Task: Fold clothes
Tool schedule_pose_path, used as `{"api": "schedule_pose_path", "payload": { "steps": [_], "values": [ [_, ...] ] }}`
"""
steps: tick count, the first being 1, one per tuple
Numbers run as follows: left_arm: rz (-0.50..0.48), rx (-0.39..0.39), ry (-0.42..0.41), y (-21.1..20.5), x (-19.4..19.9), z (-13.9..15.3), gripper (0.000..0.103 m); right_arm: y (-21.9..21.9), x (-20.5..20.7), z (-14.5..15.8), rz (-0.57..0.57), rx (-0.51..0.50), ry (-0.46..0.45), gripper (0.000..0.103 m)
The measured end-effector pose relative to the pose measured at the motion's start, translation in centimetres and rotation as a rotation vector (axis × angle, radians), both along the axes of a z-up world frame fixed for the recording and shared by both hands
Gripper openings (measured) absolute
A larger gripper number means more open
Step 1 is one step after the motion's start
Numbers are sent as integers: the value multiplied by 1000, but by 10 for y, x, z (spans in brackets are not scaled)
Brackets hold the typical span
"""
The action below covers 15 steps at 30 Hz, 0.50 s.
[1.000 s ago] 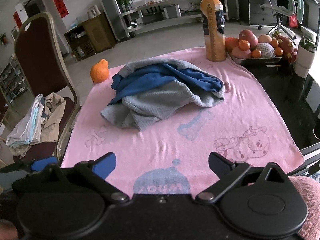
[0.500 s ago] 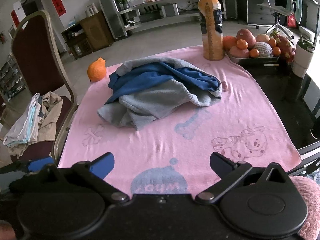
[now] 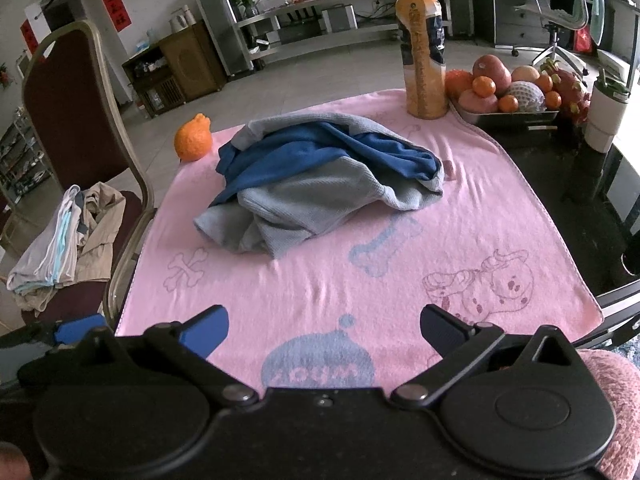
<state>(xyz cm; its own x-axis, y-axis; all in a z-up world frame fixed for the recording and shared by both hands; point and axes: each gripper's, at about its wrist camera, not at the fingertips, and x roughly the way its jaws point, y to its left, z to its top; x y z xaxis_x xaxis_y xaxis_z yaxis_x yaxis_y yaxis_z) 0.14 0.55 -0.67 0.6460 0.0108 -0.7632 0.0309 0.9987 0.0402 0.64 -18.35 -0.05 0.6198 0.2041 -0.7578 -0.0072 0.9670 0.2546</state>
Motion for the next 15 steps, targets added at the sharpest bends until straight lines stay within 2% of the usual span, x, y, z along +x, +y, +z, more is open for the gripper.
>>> {"api": "schedule_pose_path", "payload": {
  "steps": [15],
  "values": [
    [-3,-3,6,-2,0,-1,99,2,0,-3,4,1,7,103]
  ]
}}
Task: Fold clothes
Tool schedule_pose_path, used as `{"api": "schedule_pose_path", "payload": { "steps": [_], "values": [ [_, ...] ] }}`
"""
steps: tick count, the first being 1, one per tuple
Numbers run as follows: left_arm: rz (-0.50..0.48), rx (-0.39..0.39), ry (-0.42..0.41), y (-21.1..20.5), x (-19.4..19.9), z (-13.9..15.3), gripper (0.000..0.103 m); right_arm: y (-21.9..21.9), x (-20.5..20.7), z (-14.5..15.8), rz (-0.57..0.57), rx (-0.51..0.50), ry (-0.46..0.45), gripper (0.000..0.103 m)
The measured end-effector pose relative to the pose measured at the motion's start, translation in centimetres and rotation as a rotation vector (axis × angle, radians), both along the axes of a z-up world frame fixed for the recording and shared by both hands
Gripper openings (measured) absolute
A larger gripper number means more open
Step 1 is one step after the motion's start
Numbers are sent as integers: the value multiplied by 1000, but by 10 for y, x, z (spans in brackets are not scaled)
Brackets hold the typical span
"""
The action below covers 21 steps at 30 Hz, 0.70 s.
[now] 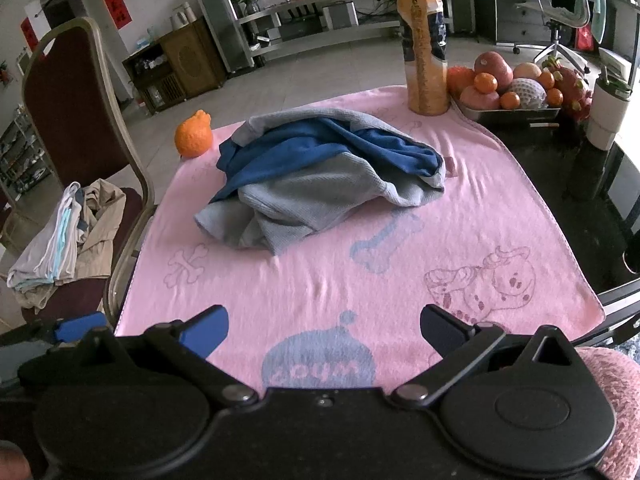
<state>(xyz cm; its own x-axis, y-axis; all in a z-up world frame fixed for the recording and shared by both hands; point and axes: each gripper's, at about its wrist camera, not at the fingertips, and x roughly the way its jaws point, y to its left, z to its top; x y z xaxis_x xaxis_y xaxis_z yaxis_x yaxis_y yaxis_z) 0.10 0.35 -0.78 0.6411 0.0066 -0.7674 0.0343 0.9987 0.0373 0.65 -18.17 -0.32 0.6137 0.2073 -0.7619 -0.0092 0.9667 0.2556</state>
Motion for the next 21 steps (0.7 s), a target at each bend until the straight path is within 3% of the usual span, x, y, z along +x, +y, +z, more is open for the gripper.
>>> {"api": "schedule_pose_path", "payload": {
  "steps": [12,21],
  "values": [
    [38,-11,-3,18,11,0,99,-9,8,5,-25,16,-21,103],
    [123,3,-35,54,58,0,97,-34,53,24,-92,128,-147,103]
  ]
}}
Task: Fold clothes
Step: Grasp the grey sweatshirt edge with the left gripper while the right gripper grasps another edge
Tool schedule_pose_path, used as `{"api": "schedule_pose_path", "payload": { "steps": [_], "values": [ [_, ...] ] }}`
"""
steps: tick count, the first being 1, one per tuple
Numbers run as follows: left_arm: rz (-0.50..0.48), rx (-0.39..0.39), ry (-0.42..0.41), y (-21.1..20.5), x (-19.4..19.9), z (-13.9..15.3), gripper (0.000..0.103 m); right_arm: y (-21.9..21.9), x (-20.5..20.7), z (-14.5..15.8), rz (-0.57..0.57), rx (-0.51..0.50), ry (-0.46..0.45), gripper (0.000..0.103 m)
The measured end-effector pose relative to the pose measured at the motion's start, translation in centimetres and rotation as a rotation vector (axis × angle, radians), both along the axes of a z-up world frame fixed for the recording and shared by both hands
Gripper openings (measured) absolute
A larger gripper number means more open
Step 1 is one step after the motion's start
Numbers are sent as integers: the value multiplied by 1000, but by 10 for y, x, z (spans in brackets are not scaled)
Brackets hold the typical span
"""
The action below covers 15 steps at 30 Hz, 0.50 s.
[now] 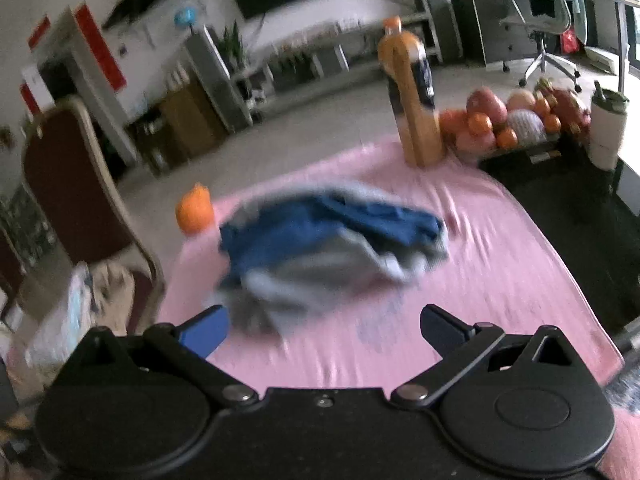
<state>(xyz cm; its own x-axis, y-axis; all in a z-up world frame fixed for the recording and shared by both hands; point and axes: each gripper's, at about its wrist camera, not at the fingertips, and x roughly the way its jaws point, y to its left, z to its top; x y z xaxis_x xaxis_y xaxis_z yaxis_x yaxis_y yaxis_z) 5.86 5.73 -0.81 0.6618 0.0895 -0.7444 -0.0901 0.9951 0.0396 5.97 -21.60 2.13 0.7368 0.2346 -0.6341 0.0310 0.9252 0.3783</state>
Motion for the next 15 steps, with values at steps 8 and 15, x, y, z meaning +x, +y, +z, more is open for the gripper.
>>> {"api": "schedule_pose_path", "payload": {
  "steps": [8,15],
  "values": [
    [72,-112,-11,8,60,-21,96,-14,69,-16,-16,81,-41,103],
    [137,-190,89,22,120,-63,61,-36,128,-68,-60,142,-14,103]
  ]
}}
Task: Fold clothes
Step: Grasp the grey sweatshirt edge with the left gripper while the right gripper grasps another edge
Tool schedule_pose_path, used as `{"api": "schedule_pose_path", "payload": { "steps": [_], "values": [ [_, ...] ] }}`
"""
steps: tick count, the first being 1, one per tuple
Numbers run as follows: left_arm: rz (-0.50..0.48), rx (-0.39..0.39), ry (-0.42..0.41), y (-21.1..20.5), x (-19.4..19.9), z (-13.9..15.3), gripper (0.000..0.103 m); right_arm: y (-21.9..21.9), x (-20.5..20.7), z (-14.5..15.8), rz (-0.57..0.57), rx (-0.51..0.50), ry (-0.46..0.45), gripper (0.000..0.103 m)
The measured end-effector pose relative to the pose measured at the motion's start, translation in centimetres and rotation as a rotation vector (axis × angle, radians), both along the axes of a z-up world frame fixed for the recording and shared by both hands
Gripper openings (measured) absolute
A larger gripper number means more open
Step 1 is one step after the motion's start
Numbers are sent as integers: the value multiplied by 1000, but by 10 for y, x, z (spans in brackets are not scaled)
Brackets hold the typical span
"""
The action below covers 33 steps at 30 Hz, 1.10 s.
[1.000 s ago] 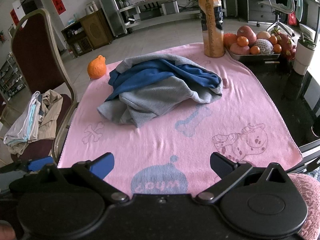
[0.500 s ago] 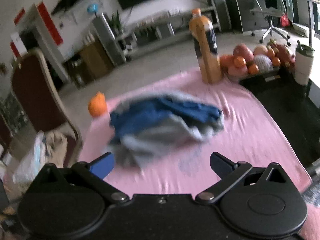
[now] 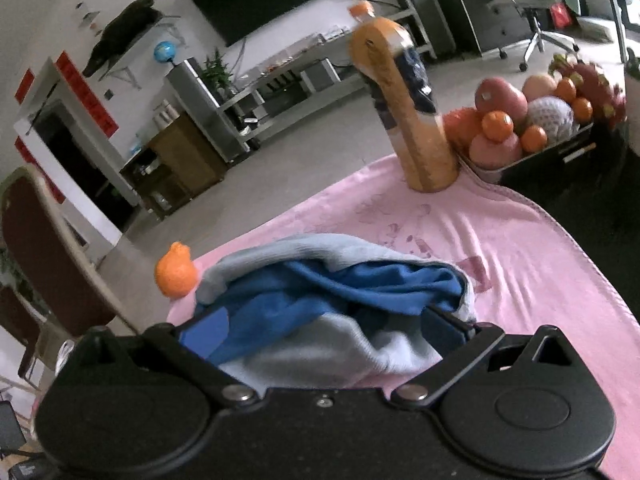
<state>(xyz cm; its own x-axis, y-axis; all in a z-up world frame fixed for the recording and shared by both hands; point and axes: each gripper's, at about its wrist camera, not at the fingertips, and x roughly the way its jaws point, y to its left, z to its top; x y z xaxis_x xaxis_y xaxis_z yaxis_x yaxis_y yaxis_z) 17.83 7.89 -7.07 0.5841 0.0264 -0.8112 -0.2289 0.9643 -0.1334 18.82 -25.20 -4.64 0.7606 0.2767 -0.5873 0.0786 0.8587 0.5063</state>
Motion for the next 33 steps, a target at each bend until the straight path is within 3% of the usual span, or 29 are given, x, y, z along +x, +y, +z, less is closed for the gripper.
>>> {"api": "schedule_pose_path", "payload": {
  "steps": [2,4,6,8,13,21,29,33],
  "values": [
    [5,-88,33,8,9,-16,40,-9,12,-15,-17,18,10,103],
    [6,-167,40,14,15,-30,35,-18,18,-31,-33,52,8,102],
    [11,-225,29,18,19,-38,33,-26,19,-46,-54,93,7,97],
    [19,-276,15,22,23,-43,33,-32,23,-56,-71,136,44,80],
    [2,-437,-9,30,33,-52,35,-33,28,-60,-58,200,75,80],
    [39,-406,23,36,43,-62,39,-32,32,-65,-55,209,99,85],
    [-85,-412,-96,28,55,-56,34,-41,37,-74,-80,221,140,87],
    [-50,-491,-90,42,56,-71,38,-48,40,-80,-103,214,158,89]
  ]
}}
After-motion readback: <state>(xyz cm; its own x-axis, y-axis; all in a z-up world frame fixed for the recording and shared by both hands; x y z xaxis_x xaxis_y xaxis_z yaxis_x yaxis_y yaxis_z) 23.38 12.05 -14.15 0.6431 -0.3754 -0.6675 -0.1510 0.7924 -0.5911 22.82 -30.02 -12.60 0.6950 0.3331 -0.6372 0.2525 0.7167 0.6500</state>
